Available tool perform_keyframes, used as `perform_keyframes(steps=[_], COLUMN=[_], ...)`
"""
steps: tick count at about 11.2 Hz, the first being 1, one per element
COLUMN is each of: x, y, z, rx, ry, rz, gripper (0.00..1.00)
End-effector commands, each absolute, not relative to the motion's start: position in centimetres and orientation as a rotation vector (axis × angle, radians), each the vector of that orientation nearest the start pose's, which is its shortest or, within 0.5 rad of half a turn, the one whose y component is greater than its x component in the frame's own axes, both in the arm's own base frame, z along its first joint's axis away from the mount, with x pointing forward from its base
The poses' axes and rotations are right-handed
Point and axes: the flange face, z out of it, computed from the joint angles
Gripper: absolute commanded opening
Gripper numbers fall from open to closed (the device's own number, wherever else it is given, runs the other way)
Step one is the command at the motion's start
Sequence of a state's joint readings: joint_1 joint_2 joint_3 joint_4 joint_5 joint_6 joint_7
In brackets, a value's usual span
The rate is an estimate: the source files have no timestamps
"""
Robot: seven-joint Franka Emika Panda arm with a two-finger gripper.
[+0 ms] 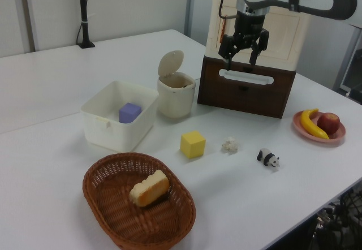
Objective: Grab it up and put it in the trash
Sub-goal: 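Move the open gripper down toward the small white paper ball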
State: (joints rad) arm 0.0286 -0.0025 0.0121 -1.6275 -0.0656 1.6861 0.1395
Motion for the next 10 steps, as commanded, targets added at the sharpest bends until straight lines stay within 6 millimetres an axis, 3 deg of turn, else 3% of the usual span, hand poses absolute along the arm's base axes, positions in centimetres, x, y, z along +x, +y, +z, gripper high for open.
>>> perform_keyframes(steps=[1, 10], x=[55.38, 55.05], y=[1.49, 1.57], z=[61.41, 61.35], rx=[-3.175, -3.174], ry=[0.047, 0.046], rz=[-0.098, -0.103], gripper=[1.0, 1.0])
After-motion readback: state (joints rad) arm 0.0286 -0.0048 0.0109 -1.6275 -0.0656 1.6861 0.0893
